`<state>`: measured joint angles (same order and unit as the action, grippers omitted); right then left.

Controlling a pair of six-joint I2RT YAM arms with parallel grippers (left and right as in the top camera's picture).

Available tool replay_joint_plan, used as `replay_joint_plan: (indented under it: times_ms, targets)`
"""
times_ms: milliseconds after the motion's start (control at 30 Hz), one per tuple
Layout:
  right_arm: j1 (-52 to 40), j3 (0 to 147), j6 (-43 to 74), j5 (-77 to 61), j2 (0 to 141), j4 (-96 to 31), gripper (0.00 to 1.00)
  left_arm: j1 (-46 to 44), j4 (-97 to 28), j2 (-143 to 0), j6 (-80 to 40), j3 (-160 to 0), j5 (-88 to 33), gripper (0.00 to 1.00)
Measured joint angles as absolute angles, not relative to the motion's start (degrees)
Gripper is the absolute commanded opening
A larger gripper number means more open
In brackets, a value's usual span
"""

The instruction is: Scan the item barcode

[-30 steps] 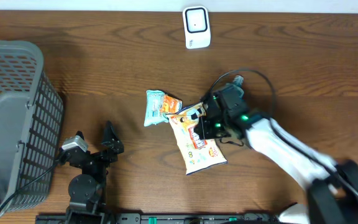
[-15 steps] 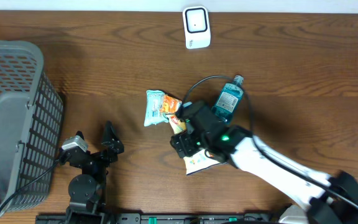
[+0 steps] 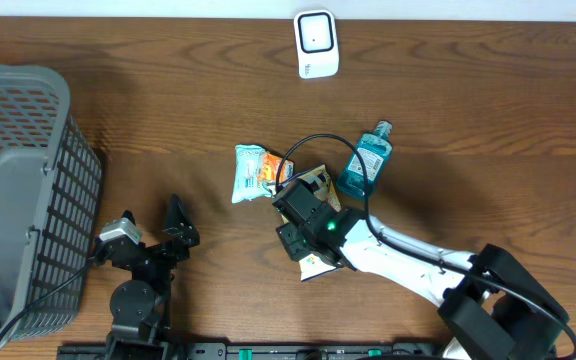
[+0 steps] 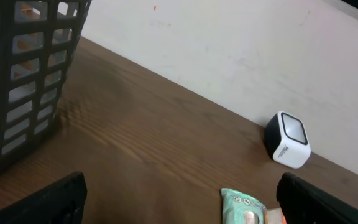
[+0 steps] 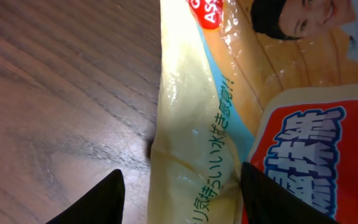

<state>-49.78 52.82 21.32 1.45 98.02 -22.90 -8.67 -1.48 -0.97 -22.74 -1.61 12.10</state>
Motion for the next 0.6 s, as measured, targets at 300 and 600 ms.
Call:
replay_joint_plan:
  times_ms: [300,600]
  targets:
    - [-49.8,54.2,21.8,4.2,98.5,-29.2,0.01,-8.7,-1.5,-1.0,-22.7,-1.6,12.1,0.98]
    - [-46.1,55.7,23.5,1.7,99.0,-31.3,0.01,-8.7,-1.5,-1.0,-22.7,-1.6,12.1,0.98]
